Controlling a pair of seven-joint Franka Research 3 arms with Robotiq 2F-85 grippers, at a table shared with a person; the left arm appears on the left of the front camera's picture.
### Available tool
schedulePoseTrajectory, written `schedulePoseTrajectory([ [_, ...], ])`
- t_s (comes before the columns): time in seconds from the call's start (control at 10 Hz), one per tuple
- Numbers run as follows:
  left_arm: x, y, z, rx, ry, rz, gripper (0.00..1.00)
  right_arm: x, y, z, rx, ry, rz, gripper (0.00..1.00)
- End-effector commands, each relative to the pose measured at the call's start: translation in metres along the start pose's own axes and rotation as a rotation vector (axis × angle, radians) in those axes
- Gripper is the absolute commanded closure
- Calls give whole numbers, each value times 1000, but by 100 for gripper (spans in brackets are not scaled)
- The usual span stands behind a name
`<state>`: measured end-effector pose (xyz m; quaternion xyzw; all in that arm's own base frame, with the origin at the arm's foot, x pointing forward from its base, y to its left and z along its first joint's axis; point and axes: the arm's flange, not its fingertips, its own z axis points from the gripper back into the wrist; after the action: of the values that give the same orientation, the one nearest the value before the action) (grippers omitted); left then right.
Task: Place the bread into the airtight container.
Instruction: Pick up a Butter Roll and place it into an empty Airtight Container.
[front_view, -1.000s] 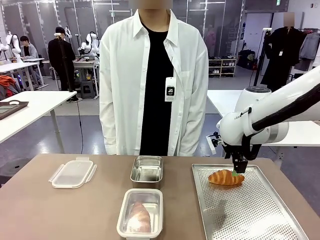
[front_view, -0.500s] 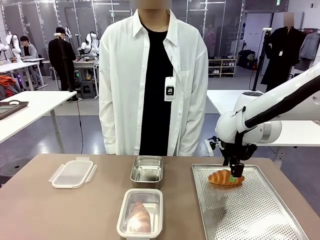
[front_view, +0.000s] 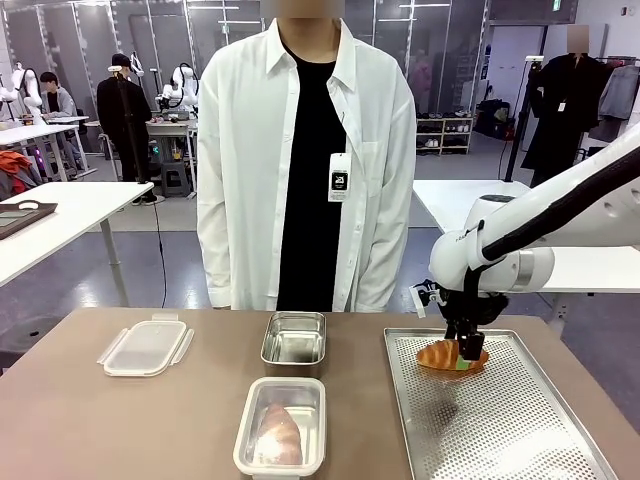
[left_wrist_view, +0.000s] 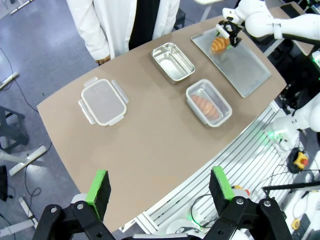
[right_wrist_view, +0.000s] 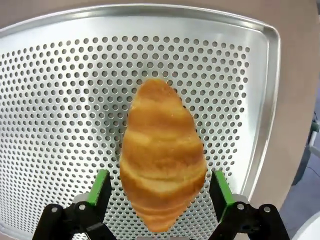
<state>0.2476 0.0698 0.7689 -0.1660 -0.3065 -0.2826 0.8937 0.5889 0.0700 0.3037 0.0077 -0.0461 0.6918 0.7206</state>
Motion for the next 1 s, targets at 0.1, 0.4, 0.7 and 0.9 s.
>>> schedulePoseTrajectory([
  [0.1, 1, -1, 2, -1, 3, -18, 0, 6, -7, -5, 22, 21, -48, 1],
  [0.4, 1, -1, 2, -1, 3, -18, 0, 5, -6, -8, 22, 31, -43, 40],
  [0.7, 1, -1, 2, -1, 3, -18, 0, 11, -1, 6, 13, 36, -54, 59],
  [0.9, 1, -1, 2, -1, 3, -18, 0, 27, 8, 46, -17, 32, -62, 59],
])
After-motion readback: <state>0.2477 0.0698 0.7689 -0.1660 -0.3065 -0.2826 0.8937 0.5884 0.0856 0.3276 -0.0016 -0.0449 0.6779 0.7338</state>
